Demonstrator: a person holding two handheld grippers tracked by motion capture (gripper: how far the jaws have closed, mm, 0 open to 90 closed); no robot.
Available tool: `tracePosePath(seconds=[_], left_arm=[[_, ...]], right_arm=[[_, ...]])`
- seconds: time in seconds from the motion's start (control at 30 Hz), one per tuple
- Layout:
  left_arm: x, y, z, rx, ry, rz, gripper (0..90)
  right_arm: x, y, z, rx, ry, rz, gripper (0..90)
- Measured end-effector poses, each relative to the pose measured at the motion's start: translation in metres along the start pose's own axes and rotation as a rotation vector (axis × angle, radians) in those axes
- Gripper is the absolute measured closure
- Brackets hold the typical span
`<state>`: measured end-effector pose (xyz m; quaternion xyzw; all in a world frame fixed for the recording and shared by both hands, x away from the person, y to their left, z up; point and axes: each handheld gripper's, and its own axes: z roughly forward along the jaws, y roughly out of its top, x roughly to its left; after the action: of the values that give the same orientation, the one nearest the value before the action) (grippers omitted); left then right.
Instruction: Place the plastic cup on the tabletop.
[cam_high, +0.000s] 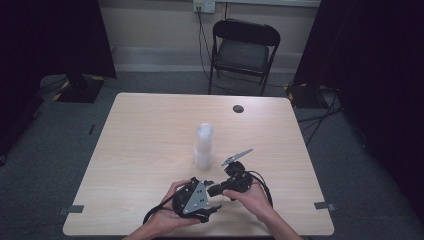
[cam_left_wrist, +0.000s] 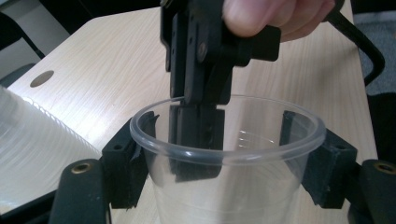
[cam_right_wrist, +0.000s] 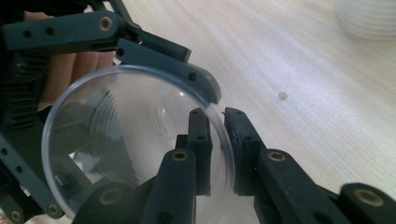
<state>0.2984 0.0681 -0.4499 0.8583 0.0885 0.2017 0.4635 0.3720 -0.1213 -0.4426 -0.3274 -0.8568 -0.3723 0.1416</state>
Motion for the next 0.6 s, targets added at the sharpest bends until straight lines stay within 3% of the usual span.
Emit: tracePosePath(seconds=[0.3, 0.6], left_arm=[[0.008, -0.004, -0.004, -0.037, 0.004, -0.117, 28.0], [0.017, -0.007, -0.01, -0.061, 0.021, -0.177, 28.1]], right_arm=[[0.002, 0.0, -0.012, -0.07, -0.005, 0.005, 75.3], [0.004, 0.001, -0.026, -0.195, -0.004, -0.02, 70.8]])
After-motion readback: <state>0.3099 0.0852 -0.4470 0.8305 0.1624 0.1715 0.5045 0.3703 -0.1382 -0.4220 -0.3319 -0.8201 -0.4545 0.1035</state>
